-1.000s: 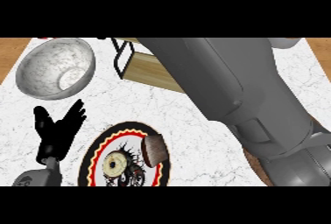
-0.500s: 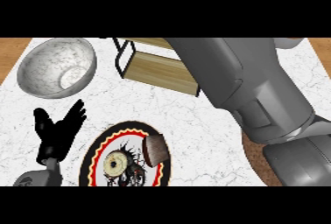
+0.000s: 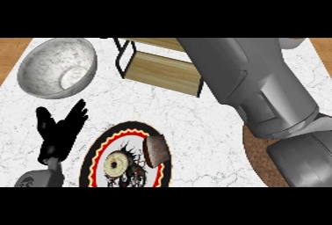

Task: Pick the croissant from the placemat and place it in the tiered shelf

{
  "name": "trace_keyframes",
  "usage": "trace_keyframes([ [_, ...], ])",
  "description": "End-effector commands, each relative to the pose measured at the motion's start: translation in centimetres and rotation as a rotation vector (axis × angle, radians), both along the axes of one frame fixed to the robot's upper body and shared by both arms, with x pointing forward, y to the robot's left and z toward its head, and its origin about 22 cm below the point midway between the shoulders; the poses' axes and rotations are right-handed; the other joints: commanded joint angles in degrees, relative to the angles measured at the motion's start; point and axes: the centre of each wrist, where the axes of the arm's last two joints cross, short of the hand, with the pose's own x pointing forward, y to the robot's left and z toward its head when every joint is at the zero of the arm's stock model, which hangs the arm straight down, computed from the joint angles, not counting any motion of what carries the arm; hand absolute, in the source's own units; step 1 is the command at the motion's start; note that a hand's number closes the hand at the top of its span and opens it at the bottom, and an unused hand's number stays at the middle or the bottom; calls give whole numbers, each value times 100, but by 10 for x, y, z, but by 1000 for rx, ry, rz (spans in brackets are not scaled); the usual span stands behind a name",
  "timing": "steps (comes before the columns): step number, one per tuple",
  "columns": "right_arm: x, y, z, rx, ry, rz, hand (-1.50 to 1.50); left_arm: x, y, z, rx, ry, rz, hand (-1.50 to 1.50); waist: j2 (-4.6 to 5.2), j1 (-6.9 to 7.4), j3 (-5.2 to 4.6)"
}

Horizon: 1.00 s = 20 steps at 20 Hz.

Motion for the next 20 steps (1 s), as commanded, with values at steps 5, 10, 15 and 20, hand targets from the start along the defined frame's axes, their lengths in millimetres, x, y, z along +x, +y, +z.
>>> trace_keyframes([
  [5,1,10,-11,-121,57,-1,150,-5,0,1,-13,33,0,0,-6,20,-18],
  [10,2,-8,16,214,-85,-74,-150,5,-8,-5,-3,23,7,0,11,-19,-17],
  [15,2,-13,12,385,-159,-62,-150,-10,1,-13,-5,37,8,0,-3,-18,-14],
  [20,-3,-13,29,568,-246,-46,-150,-4,-1,-15,7,29,8,0,14,-9,-15],
])
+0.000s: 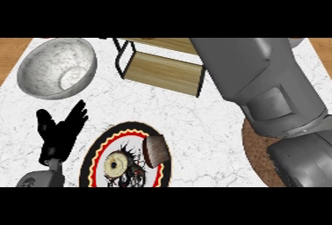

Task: Pick the croissant from the placemat and place it in the tiered shelf

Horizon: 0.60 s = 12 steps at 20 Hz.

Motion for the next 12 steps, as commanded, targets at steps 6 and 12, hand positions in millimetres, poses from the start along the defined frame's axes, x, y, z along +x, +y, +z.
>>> trace_keyframes([
  [6,-2,-16,15,235,-179,-98,-150,-9,15,-11,-15,73,49,0,-45,-130,-25],
  [12,9,-72,36,236,-218,-300,-150,-21,3,-19,-28,61,54,0,-92,-253,-25],
])
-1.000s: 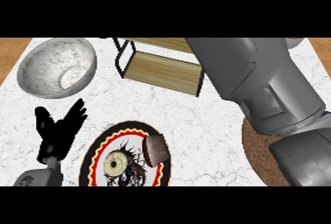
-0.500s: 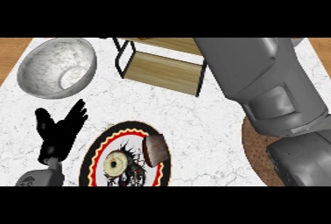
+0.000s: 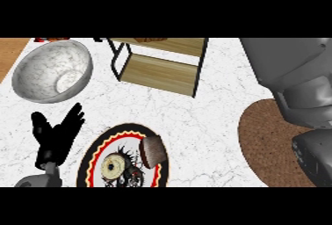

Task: Pick the croissant from the placemat and place it in the tiered shelf

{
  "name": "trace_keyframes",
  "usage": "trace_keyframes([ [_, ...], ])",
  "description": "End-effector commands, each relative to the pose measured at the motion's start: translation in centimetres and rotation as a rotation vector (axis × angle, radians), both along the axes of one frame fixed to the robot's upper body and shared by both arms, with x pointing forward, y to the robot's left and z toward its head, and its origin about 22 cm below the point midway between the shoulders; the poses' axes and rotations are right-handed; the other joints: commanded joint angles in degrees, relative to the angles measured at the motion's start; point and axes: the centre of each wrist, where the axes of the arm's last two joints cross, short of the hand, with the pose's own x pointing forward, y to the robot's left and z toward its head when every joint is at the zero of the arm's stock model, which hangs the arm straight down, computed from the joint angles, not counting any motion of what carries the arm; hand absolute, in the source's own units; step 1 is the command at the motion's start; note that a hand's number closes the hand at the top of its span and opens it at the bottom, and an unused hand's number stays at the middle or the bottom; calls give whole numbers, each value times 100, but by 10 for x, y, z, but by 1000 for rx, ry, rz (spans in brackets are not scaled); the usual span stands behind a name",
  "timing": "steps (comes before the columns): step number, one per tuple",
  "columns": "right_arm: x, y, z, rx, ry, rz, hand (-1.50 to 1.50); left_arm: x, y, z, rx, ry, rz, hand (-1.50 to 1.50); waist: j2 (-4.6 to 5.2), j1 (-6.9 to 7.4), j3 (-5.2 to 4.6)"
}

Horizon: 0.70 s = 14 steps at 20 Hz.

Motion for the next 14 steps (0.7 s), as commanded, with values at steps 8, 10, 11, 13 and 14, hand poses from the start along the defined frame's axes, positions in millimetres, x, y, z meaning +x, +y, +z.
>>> trace_keyframes([
  [8,-20,-76,31,204,-83,-135,-150,-18,11,-9,11,65,60,0,-122,-302,-3],
  [10,-26,-81,13,188,-69,-112,-150,-26,7,-20,-8,73,61,0,-99,-279,-6],
  [11,-31,-82,5,217,-71,-84,-150,-19,22,-19,-11,75,65,0,-117,-382,-5],
  [13,-46,-117,21,181,-81,-95,-150,-11,29,-8,13,62,55,0,-84,-334,-6],
  [14,-56,-120,26,191,-80,-91,-150,-19,28,0,9,60,51,0,-125,-341,-2],
])
